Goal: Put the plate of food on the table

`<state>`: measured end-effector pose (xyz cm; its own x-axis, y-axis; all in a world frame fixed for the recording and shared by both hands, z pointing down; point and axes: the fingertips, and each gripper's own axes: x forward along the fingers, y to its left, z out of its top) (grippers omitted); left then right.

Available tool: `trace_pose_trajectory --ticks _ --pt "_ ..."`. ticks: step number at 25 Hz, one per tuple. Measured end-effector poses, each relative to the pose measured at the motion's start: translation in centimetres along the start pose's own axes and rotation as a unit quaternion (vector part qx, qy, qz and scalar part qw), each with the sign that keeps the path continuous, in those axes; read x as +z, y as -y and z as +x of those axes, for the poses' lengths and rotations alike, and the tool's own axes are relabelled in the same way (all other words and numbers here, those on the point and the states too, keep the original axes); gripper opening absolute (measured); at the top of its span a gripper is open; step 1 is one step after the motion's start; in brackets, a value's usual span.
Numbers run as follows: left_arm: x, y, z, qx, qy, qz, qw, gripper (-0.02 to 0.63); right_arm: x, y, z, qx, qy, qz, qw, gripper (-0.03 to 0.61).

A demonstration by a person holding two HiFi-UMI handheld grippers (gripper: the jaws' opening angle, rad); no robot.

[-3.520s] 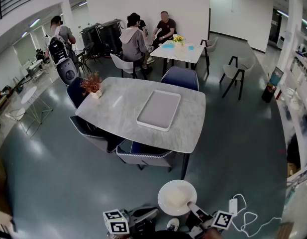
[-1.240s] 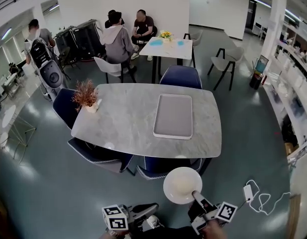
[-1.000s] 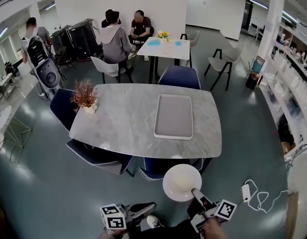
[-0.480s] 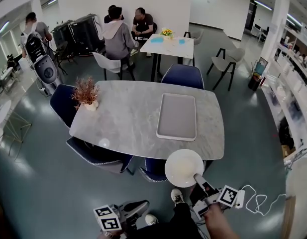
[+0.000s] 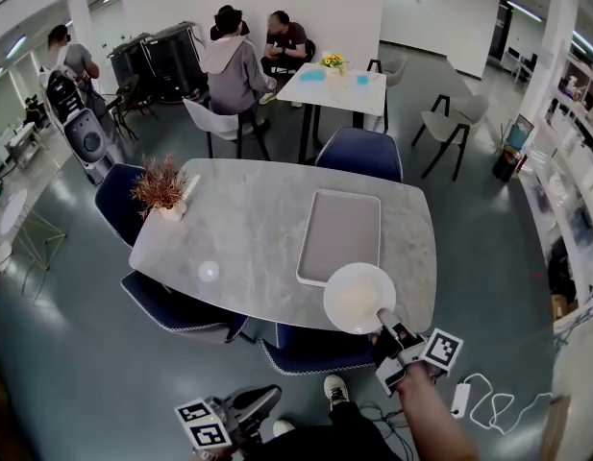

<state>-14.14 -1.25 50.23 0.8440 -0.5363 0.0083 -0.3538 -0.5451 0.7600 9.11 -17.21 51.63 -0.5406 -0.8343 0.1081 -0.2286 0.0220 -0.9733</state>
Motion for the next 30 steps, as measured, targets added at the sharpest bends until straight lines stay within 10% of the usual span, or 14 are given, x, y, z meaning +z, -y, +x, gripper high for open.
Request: trace_pose_trajectory --ticks 14,30 --pt "2.1 -4.0 5.8 0.072 0.039 -0.019 0.9965 0.006 10.5 9.9 13.3 -0.070 -0.029 0.013 0.997 0.020" --pt "2.3 -5.8 6.7 0.169 0.102 -0.049 0.9792 0.005 12.6 20.2 24.6 -0.154 -0.070 0.036 0.985 0.020"
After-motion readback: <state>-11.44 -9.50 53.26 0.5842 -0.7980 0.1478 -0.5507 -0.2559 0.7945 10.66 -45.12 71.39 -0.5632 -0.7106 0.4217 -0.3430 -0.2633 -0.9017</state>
